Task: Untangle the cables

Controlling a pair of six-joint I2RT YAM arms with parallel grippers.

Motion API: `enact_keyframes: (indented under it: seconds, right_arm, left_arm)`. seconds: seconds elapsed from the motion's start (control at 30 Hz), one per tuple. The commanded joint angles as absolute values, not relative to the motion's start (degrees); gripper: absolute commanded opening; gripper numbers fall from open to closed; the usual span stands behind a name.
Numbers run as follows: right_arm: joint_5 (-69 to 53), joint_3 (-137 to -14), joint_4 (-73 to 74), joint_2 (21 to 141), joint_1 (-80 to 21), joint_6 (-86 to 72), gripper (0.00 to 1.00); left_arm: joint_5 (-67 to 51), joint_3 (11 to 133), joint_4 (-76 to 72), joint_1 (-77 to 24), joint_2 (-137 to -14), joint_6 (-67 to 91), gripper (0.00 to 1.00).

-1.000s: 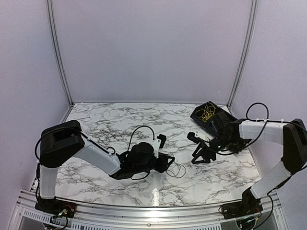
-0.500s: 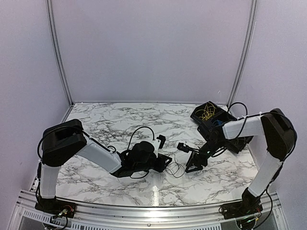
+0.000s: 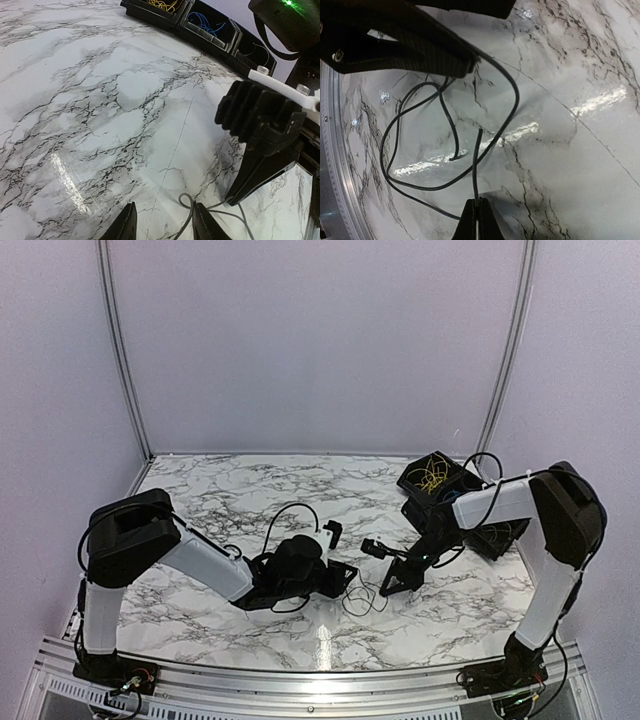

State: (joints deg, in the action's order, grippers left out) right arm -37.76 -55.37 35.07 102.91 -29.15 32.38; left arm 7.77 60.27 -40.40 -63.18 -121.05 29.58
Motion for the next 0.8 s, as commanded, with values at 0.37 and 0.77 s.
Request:
enact_keyframes:
  seconds: [0.37,0.77]
  right_arm:
    - [-26.4,-71.4,44.4,87.4,-29.7,34.3,0.00]
    - [-26.0,-76.8,47.6,81.9,-29.8,35.6,0.00]
  left_arm:
    - [16.5,50.7,-37.7,-66.5,-104.6,23.0,0.43]
    - [19.0,51.2,-36.8,-65.3,-103.6,27.7,0.49]
